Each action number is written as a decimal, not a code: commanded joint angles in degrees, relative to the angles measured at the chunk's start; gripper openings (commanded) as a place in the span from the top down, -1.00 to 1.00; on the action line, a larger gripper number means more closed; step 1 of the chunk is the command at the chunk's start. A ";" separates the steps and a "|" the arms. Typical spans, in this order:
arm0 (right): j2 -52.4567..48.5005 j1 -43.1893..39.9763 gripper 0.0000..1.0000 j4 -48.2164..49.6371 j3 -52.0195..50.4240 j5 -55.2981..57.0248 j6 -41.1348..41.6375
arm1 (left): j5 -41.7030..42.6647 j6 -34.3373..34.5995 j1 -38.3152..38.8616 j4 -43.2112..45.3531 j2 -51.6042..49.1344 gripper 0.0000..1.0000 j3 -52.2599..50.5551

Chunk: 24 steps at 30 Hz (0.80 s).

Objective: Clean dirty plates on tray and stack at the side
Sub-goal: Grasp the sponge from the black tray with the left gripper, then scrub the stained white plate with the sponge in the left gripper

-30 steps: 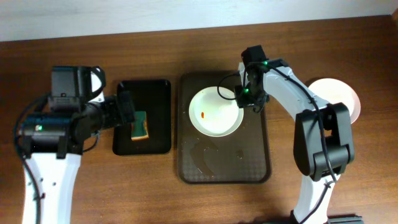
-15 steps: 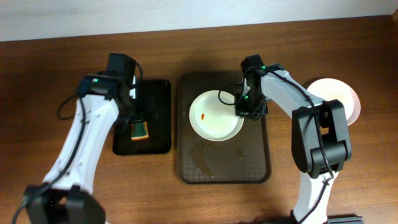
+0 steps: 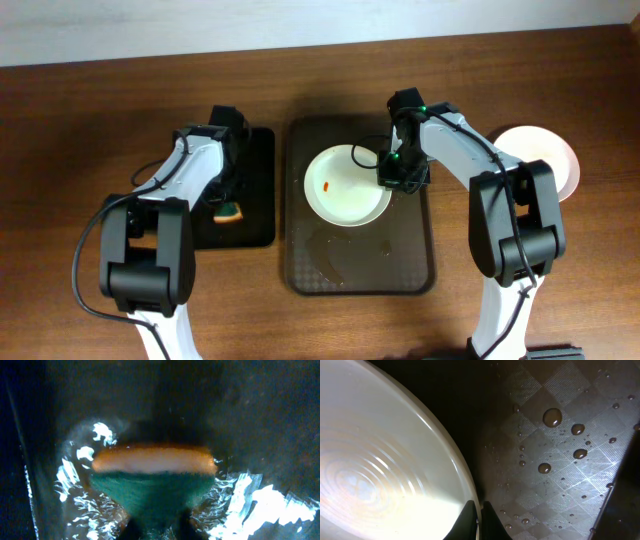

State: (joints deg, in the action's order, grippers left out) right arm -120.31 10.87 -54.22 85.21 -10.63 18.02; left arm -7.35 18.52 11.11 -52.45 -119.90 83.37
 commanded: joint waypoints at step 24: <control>-1.25 0.00 0.92 0.20 -1.09 -0.96 -4.22 | 17.46 -3.65 11.54 -3.34 4.52 1.00 17.09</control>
State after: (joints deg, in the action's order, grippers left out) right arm -120.33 10.85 -53.95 85.21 -11.75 13.80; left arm 6.22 15.99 18.39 -59.07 -117.43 98.65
